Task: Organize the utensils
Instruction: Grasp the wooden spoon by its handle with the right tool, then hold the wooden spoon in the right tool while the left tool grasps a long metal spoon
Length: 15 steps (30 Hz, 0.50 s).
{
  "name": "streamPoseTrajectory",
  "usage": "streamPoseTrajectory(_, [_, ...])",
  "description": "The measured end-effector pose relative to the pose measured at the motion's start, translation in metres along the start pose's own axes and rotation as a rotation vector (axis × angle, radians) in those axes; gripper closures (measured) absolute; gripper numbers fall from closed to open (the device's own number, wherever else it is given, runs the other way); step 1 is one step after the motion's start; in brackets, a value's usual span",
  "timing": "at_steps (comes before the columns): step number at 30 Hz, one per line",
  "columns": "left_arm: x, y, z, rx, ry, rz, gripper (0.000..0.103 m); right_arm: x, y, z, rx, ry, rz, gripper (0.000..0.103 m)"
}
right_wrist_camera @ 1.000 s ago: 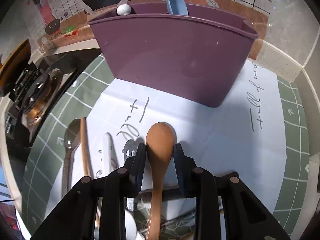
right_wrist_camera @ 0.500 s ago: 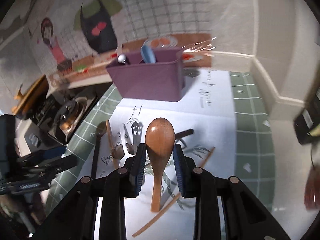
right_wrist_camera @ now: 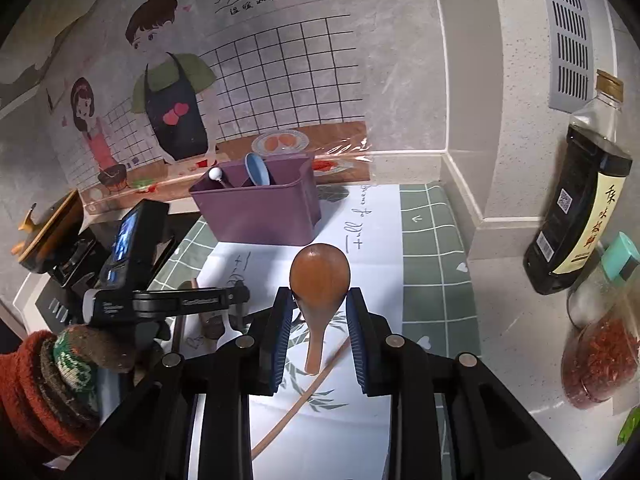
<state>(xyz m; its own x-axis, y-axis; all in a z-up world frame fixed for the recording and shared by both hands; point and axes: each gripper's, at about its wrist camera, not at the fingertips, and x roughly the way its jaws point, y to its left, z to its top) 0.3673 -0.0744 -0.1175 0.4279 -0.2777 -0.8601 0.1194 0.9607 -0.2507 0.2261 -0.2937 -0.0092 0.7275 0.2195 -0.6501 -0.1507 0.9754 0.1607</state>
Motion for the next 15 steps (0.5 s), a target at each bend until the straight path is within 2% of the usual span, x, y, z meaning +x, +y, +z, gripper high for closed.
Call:
streamPoseTrajectory(4, [0.009, -0.011, 0.007, 0.022, -0.006, 0.086, 0.057, 0.005, -0.001, -0.003, 0.003, 0.009, -0.012, 0.078])
streamPoseTrajectory(8, [0.011, -0.012, 0.008, 0.018, -0.027, 0.135, 0.07, 0.006, 0.001, -0.009, -0.006, 0.011, -0.026, 0.078])
streamPoseTrajectory(10, [0.012, -0.016, 0.004, 0.055, -0.027, 0.118, 0.083, 0.008, 0.002, -0.011, -0.004, 0.015, -0.029, 0.078])
streamPoseTrajectory(11, [0.013, -0.017, 0.001, 0.071, -0.009, 0.081, 0.085, 0.008, 0.003, -0.012, -0.003, 0.016, -0.03, 0.078])
streamPoseTrajectory(13, [0.007, -0.016, -0.009, 0.095, -0.017, 0.019, 0.086, 0.007, 0.004, -0.014, -0.005, 0.014, -0.03, 0.078])
streamPoseTrajectory(15, [-0.004, -0.015, -0.018, 0.125, -0.048, -0.007, 0.086, 0.004, 0.007, -0.015, -0.014, 0.01, -0.027, 0.078])
